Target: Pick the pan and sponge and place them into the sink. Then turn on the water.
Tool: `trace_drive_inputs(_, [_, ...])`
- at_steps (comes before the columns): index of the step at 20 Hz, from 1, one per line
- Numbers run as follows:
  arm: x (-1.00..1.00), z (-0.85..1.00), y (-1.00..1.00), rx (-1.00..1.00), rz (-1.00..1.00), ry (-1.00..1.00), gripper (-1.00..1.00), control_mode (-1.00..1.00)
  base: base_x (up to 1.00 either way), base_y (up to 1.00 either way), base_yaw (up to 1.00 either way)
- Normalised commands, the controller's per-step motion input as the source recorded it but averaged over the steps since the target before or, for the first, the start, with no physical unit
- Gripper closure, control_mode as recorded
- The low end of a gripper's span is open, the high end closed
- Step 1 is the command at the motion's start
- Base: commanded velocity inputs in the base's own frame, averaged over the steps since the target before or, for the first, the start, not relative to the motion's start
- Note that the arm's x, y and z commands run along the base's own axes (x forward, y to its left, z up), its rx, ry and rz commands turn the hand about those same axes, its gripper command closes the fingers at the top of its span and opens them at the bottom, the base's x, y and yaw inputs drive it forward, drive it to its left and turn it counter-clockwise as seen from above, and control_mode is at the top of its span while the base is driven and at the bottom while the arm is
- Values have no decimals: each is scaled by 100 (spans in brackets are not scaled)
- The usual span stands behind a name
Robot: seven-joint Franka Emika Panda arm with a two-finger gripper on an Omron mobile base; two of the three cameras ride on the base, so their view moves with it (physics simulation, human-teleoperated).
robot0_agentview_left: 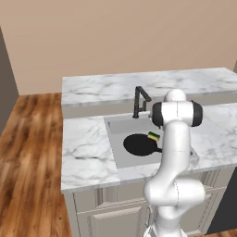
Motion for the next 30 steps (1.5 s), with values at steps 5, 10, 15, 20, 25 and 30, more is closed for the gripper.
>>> trace_drive_inputs(5, [45, 5, 0, 15, 0, 0, -100, -100, 0, 0, 0])
trace_drive_inputs(10, [42, 0, 0, 16, 0, 0, -100, -100, 0, 0, 0])
trace_drive_inputs(15, [30, 0, 0, 13, 0, 0, -100, -100, 0, 0, 0])
trace_drive_inputs(20, [19, 1, 5, 10, 0, 0, -100, -100, 0, 0, 0])
trace_drive_inputs(25, [17, 1, 20, 7, 0, 0, -100, -100, 0, 0, 0])
trace_drive_inputs(30, [27, 5, 11, 7, 0, 0, -100, -100, 0, 0, 0])
